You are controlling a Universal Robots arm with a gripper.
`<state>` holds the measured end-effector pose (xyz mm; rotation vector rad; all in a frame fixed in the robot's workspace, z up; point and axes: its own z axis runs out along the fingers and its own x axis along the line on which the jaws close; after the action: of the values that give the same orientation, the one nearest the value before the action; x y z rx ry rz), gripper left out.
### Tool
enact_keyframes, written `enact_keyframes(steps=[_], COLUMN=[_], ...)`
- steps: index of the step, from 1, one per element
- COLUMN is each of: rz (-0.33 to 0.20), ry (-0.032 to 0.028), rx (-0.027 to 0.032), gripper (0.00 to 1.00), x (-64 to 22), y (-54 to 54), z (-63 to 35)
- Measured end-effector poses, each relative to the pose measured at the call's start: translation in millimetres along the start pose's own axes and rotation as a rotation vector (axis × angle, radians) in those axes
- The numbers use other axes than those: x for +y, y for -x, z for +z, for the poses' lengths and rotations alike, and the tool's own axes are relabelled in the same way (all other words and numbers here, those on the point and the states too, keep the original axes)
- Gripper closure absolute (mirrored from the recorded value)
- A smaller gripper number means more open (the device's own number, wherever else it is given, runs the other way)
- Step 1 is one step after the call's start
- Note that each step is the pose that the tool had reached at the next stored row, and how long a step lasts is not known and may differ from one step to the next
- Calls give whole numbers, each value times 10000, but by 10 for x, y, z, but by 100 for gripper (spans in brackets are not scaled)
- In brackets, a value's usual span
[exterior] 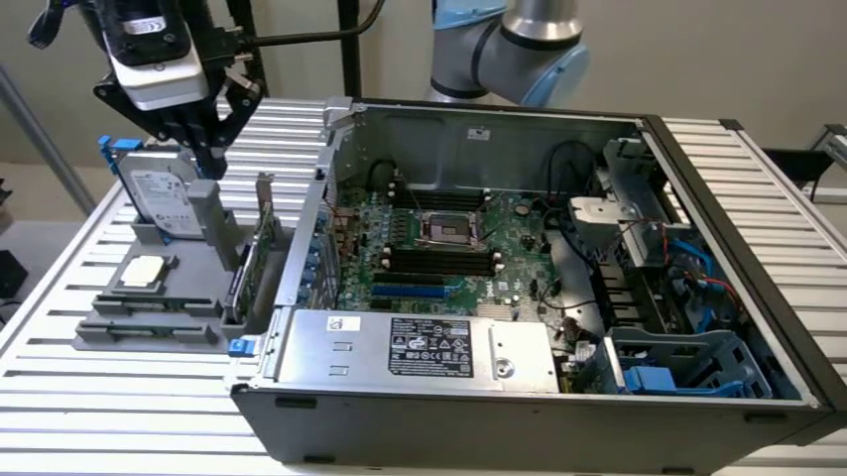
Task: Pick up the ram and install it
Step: 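Reach for the ram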
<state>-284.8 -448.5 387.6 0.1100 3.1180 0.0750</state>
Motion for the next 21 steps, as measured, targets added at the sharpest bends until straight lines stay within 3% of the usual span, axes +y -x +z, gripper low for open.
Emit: enact_keyframes(steps=[21], rz=[1], ry=[-5], rx=[0], gripper=[89], x=[-116], y=[-952], z=[89])
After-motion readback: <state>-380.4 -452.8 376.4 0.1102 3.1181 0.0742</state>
